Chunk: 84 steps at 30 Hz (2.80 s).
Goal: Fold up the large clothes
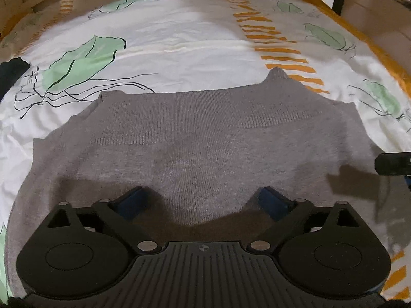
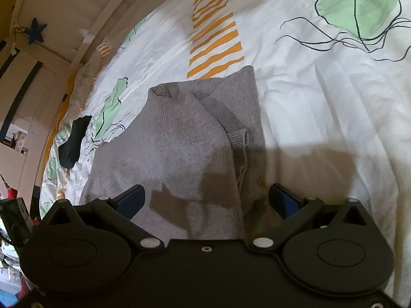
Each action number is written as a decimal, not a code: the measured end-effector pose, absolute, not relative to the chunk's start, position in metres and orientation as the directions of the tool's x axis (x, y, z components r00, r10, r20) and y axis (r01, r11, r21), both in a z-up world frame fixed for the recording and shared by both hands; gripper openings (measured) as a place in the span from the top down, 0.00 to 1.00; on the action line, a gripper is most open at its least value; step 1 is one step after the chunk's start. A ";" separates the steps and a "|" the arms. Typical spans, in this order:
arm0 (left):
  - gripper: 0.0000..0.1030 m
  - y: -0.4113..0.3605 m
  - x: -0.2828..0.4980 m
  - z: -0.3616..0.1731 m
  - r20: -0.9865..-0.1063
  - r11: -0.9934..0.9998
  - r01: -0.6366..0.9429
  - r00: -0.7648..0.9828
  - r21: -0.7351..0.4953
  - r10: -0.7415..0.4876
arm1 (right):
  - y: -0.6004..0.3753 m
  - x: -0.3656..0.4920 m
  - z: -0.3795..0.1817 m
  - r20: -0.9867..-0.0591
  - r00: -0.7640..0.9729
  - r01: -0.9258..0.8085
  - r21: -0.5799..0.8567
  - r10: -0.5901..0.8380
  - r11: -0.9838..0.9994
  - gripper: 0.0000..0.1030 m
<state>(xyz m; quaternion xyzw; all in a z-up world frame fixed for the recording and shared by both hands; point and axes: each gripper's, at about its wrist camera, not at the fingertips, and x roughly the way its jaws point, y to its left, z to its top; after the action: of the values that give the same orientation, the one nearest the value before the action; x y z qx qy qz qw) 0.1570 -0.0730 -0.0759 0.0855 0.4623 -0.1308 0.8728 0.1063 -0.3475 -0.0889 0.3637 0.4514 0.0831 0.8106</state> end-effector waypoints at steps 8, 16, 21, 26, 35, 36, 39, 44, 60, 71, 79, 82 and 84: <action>0.00 -0.073 0.163 -0.080 -0.838 0.954 0.300 0.523 0.010 -0.155 | -0.344 0.107 -0.091 -0.672 0.574 0.175 0.659 0.468 0.732 0.00; 0.00 -0.072 0.165 -0.083 -0.835 0.954 0.301 0.527 0.005 -0.162 | -0.345 0.112 -0.100 -0.612 0.592 0.165 0.728 0.523 0.665 0.00; 0.00 -0.072 0.165 -0.083 -0.832 0.954 0.300 0.529 0.003 -0.163 | -0.353 0.116 -0.107 -0.566 0.605 0.194 0.787 0.561 0.585 0.00; 0.00 -0.073 0.166 -0.084 -0.831 0.956 0.293 0.533 0.003 -0.160 | -0.358 0.128 -0.111 -0.553 0.562 0.200 0.812 0.615 0.548 0.00; 0.07 -0.067 0.172 -0.075 -0.835 0.961 0.272 0.519 -0.040 -0.181 | -0.357 0.133 -0.112 -0.522 0.547 0.146 0.829 0.654 0.540 0.00; 0.19 -0.064 0.172 -0.069 -0.826 0.965 0.258 0.530 -0.057 -0.191 | -0.357 0.133 -0.112 -0.525 0.546 0.142 0.826 0.653 0.545 0.00; 0.42 -0.056 0.177 -0.055 -0.797 0.970 0.211 0.561 -0.122 -0.222 | -0.357 0.133 -0.110 -0.530 0.542 0.142 0.823 0.652 0.551 0.00; 0.64 -0.062 0.189 -0.057 -0.789 0.975 0.182 0.578 -0.125 -0.209 | -0.358 0.135 -0.110 -0.531 0.536 0.144 0.824 0.657 0.548 0.00; 0.64 -0.073 0.186 -0.066 -0.777 0.980 0.191 0.608 -0.058 -0.165 | -0.357 0.133 -0.110 -0.523 0.532 0.125 0.826 0.666 0.549 0.00; 0.63 -0.049 0.132 -0.072 -0.755 0.974 0.179 0.618 -0.140 -0.222 | -0.355 0.129 -0.107 -0.526 0.522 0.100 0.820 0.672 0.564 0.00; 0.61 -0.043 0.136 -0.079 -0.742 0.967 0.180 0.621 -0.178 -0.253 | -0.351 0.121 -0.104 -0.526 0.495 0.073 0.818 0.692 0.570 0.00; 0.61 -0.044 0.133 -0.081 -0.728 0.966 0.188 0.635 -0.177 -0.257 | -0.346 0.119 -0.102 -0.533 0.487 0.051 0.808 0.692 0.587 0.02; 0.61 -0.044 0.132 -0.082 -0.722 0.966 0.192 0.641 -0.175 -0.258 | -0.340 0.119 -0.101 -0.563 0.471 0.033 0.780 0.679 0.624 0.28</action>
<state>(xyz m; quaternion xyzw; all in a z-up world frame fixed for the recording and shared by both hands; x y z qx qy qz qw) 0.1318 -0.0440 -0.0815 -0.0412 0.4048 -0.1243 0.9050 0.1188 -0.3400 -0.1008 0.3790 0.4696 0.2102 0.7692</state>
